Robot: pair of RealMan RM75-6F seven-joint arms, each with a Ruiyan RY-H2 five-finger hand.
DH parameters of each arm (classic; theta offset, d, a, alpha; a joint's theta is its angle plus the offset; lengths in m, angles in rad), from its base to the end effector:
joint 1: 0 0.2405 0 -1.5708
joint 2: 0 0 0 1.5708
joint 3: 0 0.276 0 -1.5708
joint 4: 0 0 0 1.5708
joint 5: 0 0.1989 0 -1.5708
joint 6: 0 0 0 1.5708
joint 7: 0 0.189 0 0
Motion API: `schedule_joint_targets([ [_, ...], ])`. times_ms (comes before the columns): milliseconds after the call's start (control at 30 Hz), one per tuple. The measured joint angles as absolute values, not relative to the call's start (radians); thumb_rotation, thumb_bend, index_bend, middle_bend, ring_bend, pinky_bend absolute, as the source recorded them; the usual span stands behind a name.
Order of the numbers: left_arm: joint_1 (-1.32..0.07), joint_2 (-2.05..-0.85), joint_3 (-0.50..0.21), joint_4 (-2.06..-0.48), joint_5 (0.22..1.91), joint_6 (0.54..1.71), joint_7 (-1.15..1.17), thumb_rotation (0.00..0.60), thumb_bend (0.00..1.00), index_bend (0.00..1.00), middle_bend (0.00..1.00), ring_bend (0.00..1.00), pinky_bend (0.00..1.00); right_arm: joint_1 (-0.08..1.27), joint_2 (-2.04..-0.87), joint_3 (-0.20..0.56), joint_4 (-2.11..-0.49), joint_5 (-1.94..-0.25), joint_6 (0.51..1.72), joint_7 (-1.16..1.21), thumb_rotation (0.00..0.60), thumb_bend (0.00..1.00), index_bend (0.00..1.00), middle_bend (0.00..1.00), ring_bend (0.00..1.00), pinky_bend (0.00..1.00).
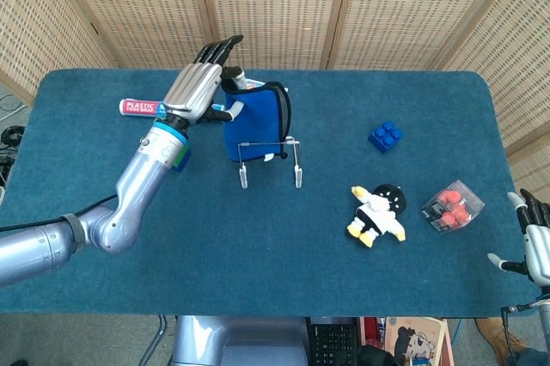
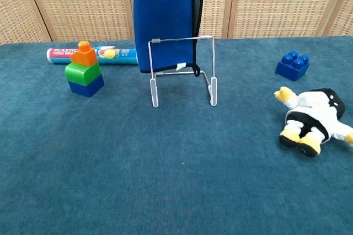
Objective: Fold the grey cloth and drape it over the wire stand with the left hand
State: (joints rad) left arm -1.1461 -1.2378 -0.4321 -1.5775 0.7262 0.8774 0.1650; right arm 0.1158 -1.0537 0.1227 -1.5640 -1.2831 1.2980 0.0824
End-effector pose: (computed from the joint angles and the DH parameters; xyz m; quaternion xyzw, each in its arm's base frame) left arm 0.0194 0.4954 0.1288 -0.6547 -0.3911 -0.5266 0.3756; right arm -0.3719 -0.2484 0.2067 0.5419 -0.4524 0.3342 0.6245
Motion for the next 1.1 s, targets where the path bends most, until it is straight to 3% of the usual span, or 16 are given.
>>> schedule_joint_targets([
  [400,-1.123,-1.255,-0.384,-1.611,0.847,0.866,0.138,0.6,0.47,0.83,0.0,0.0,0.0,0.116,-1.054,0.12,-1.564,-1.286,1.296,0.082,0.6,0.0,0.0,0.0,0.0,0.0],
  [833,-1.102,-1.316,-0.28,-1.626,0.988,0.855,0.18,0.6,0.47,0.8,0.0,0.0,0.0,0.116,-1.053,0.119,-1.564,-1.287,1.296,0.083,0.6,0.0,0.0,0.0,0.0,0.0],
  [933,-1.103,-1.331,-0.264,-1.618,1.001,0.856,0.203,0.6,0.47,0.68,0.0,0.0,0.0,0.116,-1.053,0.119,-1.564,-1.286,1.295,0.083,0.6,0.0,0.0,0.0,0.0,0.0],
  [967,-1.104,-1.336,-0.259,-1.614,1.004,0.856,0.212,0.6,0.45,0.56,0.0,0.0,0.0,0.116,-1.053,0.119,-1.564,-1.285,1.295,0.083,0.6,0.0,0.0,0.0,0.0,0.0],
  [1067,-1.107,-1.36,-0.241,-1.601,1.018,0.86,0.24,0.6,0.37,0.11,0.0,0.0,0.0,0.116,-1.053,0.118,-1.563,-1.284,1.292,0.082,0.6,0.0,0.0,0.0,0.0,0.0],
  [1100,-1.107,-1.367,-0.237,-1.598,1.022,0.86,0.244,0.6,0.34,0.02,0.0,0.0,0.0,0.117,-1.053,0.118,-1.563,-1.283,1.29,0.081,0.6,0.0,0.0,0.0,0.0,0.0],
])
